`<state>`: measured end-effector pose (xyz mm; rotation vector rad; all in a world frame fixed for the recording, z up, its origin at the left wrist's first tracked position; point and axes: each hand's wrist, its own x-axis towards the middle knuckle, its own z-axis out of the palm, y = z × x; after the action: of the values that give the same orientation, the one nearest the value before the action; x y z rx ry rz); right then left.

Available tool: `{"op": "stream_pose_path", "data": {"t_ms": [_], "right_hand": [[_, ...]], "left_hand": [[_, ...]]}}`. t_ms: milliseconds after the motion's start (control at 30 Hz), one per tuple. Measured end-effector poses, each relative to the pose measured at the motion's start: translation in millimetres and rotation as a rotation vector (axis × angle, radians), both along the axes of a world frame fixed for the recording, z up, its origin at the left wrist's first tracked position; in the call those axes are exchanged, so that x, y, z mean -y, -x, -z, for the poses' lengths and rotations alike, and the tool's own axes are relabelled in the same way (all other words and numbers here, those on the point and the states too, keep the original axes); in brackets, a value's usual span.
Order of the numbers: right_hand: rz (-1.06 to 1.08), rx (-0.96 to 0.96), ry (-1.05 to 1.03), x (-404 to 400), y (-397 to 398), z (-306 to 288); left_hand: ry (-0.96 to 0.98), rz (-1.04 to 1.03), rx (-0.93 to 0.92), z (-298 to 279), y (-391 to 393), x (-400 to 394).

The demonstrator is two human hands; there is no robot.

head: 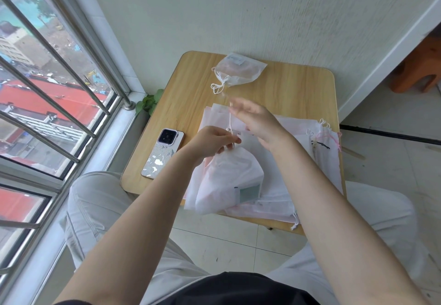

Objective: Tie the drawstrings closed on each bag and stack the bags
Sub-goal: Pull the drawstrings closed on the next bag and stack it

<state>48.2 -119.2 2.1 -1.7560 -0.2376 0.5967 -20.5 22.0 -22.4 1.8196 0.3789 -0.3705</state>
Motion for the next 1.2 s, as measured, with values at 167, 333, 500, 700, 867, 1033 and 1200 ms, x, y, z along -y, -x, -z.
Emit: {"op": "stream_pose_path", "data": {"t_ms": [167, 333, 500, 700, 867, 1033, 1200], "right_hand": [[-0.041, 0.116, 0.126, 6.4, 4.2, 8.0], [-0.113, 0.205, 0.210, 3.0, 9.4, 20.5], [-0.167, 0.291, 0.323, 1.5, 6.1, 25.5], [-0.259, 0.235, 0.439, 15.8, -0.2, 20.4], [-0.198, 0.105, 0.202, 10.1, 6.0, 18.8], [-0.212, 0.241, 0.328, 6.6, 6.6, 15.4], [-0.161, 0.325, 0.349, 6.1, 6.1, 13.1]], "left_hand": [[0.122, -0.104, -0.096, 1.9, -3.5, -11.0], [0.158, -0.124, -0.121, 0.1, -5.0, -13.1], [0.172, -0.078, -0.127, 0.9, -2.4, -15.3], [0.169, -0.165, -0.062, 7.4, 1.0, -18.7], [0.109, -0.123, 0.031, 2.6, 0.9, -10.5], [0.004, -0.154, 0.081, 0.0, -0.8, -8.5], [-0.021, -0.244, 0.073, 1.8, -1.2, -6.8]]}}
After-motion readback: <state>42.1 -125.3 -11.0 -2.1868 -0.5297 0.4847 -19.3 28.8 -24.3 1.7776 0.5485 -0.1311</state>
